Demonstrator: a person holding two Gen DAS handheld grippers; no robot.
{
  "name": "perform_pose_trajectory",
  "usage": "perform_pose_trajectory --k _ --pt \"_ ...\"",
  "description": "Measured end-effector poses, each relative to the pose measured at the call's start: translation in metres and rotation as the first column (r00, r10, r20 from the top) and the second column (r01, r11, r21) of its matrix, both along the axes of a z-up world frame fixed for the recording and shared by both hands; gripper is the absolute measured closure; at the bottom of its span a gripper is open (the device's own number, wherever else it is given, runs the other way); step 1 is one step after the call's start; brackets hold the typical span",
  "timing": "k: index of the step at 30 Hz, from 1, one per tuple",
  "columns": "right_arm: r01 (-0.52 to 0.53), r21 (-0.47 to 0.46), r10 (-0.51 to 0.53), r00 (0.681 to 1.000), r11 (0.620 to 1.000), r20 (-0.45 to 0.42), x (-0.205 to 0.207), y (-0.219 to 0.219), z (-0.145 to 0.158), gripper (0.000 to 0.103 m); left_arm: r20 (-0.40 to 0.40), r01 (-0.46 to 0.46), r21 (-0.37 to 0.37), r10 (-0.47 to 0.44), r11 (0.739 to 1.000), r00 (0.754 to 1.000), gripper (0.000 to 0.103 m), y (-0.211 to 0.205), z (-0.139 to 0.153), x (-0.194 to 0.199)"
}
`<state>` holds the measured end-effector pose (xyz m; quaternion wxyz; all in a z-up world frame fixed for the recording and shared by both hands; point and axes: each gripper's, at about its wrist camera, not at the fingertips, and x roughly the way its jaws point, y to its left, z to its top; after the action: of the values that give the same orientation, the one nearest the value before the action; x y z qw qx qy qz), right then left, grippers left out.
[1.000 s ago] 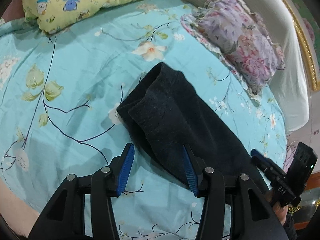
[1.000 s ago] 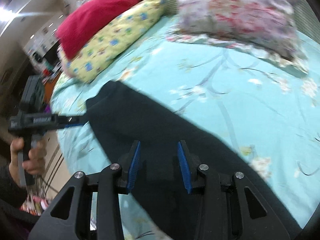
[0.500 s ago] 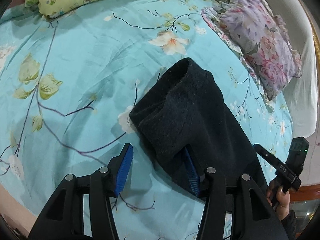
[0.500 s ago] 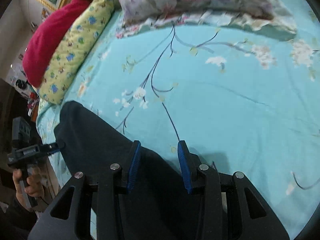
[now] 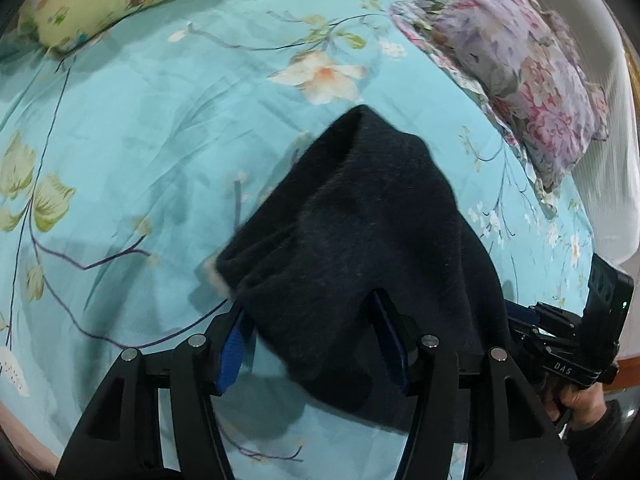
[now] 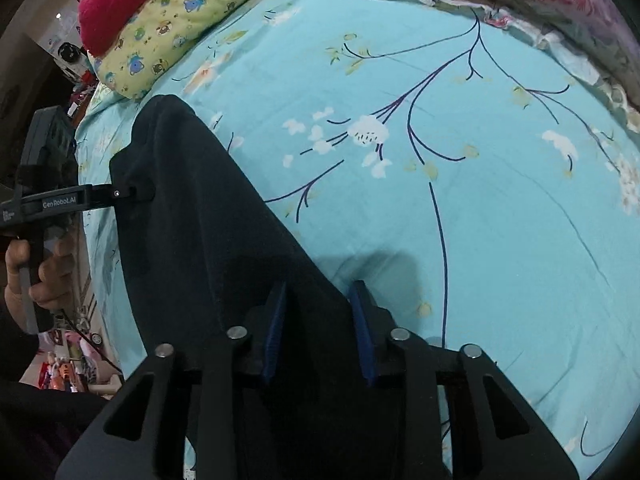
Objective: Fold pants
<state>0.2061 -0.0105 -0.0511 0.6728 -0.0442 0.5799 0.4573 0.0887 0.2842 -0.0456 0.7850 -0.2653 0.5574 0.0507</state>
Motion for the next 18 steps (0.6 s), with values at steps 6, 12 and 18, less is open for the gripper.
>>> perform_pose_trajectory --k 6,12,18 --pt "0.011 -0.013 -0.009 0.992 1.0 0.125 -0.016 -0.005 0.025 0.092 0.056 0.03 0.013 -0.031 0.999 0.998 0.083 -0.003 0.02 -0.003" --pt "0.105 0.02 -0.106 0.956 0.994 0.273 0.001 -0.013 0.066 0.094 0.158 0.106 0.083 -0.118 0.991 0.98 0.084 -0.007 0.07 -0.005" --pt "0.174 -0.066 -0.152 0.955 0.983 0.254 0.012 0.007 0.018 0.091 0.071 0.17 0.147 -0.182 0.974 0.981 0.082 -0.008 0.036 0.026"
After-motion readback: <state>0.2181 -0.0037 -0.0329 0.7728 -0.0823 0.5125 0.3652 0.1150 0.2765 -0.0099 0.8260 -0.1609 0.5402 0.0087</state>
